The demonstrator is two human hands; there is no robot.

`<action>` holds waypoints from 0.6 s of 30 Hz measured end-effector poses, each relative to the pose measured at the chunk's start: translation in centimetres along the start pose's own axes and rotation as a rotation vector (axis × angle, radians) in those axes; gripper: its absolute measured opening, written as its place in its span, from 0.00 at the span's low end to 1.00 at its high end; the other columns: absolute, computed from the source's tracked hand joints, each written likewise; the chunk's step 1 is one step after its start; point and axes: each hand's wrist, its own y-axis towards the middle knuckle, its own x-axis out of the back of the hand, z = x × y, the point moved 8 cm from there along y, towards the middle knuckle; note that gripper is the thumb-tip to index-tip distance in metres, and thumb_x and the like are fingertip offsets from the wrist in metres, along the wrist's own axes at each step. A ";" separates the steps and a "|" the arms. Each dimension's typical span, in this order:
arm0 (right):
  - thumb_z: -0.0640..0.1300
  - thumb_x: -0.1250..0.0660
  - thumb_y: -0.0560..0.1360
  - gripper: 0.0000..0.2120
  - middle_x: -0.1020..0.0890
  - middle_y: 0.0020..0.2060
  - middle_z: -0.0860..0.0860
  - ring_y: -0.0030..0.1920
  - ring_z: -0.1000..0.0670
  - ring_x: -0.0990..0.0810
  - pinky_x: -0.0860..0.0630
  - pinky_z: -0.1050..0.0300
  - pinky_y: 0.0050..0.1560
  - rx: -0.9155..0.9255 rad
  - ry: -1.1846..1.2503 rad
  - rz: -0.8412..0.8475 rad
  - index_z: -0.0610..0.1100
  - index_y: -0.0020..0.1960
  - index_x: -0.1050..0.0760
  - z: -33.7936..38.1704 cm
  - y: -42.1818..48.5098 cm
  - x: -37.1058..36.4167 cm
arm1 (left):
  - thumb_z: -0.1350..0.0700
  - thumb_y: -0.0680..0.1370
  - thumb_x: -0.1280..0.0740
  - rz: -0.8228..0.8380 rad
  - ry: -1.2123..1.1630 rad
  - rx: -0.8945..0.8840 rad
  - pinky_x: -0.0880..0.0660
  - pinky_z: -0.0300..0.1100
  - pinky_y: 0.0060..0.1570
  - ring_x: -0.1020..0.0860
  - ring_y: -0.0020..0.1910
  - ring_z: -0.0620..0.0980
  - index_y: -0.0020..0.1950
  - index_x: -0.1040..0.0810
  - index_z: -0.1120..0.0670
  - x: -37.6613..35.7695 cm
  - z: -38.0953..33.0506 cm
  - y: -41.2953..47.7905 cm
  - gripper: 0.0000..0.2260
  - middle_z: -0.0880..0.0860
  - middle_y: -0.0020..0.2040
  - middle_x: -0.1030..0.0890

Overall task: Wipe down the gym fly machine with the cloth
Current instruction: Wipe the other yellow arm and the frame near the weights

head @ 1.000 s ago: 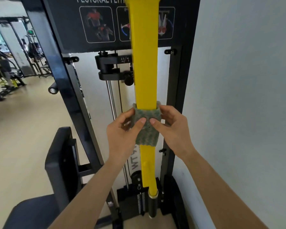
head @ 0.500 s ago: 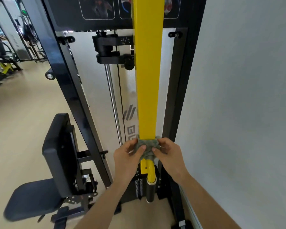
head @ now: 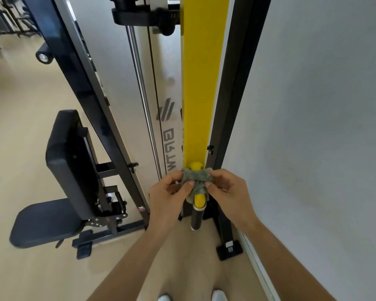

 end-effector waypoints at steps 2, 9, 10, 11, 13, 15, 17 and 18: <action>0.38 0.30 0.78 0.09 0.14 0.49 0.52 0.52 0.50 0.15 0.17 0.54 0.55 -0.004 -0.015 0.026 0.41 0.58 0.19 0.0 -0.6 0.1 | 0.60 0.77 0.27 0.054 -0.006 0.014 0.19 0.36 0.48 0.15 0.50 0.46 0.57 0.17 0.53 -0.2 0.2 -0.6 0.09 0.47 0.50 0.14; 0.30 0.29 0.74 0.13 0.16 0.48 0.58 0.52 0.54 0.16 0.19 0.61 0.55 0.055 -0.115 0.022 0.43 0.55 0.19 0.4 -2.6 -0.3 | 0.64 0.73 0.24 0.176 0.020 0.007 0.18 0.45 0.53 0.15 0.53 0.48 0.61 0.20 0.58 -0.5 0.9 -1.3 0.16 0.51 0.53 0.14; 0.29 0.28 0.74 0.12 0.16 0.48 0.58 0.51 0.55 0.16 0.20 0.63 0.55 0.076 -0.154 0.001 0.42 0.54 0.19 0.6 -2.8 -0.3 | 0.63 0.73 0.24 0.197 0.036 0.004 0.17 0.47 0.53 0.15 0.53 0.48 0.60 0.20 0.57 -0.5 1.0 -1.3 0.16 0.51 0.53 0.14; 0.29 0.28 0.73 0.12 0.16 0.48 0.56 0.51 0.56 0.16 0.21 0.65 0.55 0.095 -0.183 -0.019 0.42 0.53 0.19 0.7 -3.1 -0.3 | 0.63 0.73 0.23 0.217 0.051 0.002 0.17 0.48 0.53 0.15 0.53 0.47 0.59 0.19 0.57 -0.5 1.2 -1.3 0.16 0.51 0.52 0.14; 0.31 0.26 0.73 0.10 0.16 0.48 0.54 0.50 0.59 0.18 0.22 0.68 0.54 0.140 -0.244 -0.069 0.42 0.52 0.19 1.2 -3.6 -0.4 | 0.61 0.72 0.22 0.246 0.066 -0.011 0.17 0.46 0.52 0.15 0.52 0.46 0.58 0.19 0.56 -0.6 1.3 -1.2 0.15 0.50 0.51 0.14; 0.36 0.26 0.74 0.08 0.18 0.47 0.54 0.50 0.65 0.20 0.26 0.72 0.53 0.201 -0.327 -0.138 0.43 0.51 0.19 1.9 -4.1 -0.7 | 0.59 0.72 0.22 0.259 0.086 -0.041 0.17 0.43 0.50 0.15 0.49 0.44 0.55 0.17 0.54 -0.5 1.2 -1.0 0.13 0.47 0.48 0.13; 0.41 0.28 0.73 0.06 0.19 0.47 0.54 0.50 0.65 0.22 0.28 0.73 0.54 0.270 -0.397 -0.185 0.41 0.50 0.18 2.9 -4.4 -1.1 | 0.60 0.72 0.22 0.255 0.098 -0.040 0.17 0.44 0.48 0.15 0.45 0.45 0.51 0.16 0.53 0.0 1.4 -0.6 0.10 0.47 0.45 0.14; 0.40 0.28 0.73 0.06 0.19 0.47 0.53 0.51 0.63 0.22 0.28 0.72 0.55 0.300 -0.421 -0.198 0.41 0.49 0.17 3.3 -4.5 -1.3 | 0.62 0.72 0.23 0.255 0.091 -0.038 0.17 0.45 0.47 0.15 0.44 0.46 0.50 0.15 0.54 0.3 1.6 -0.4 0.09 0.48 0.44 0.14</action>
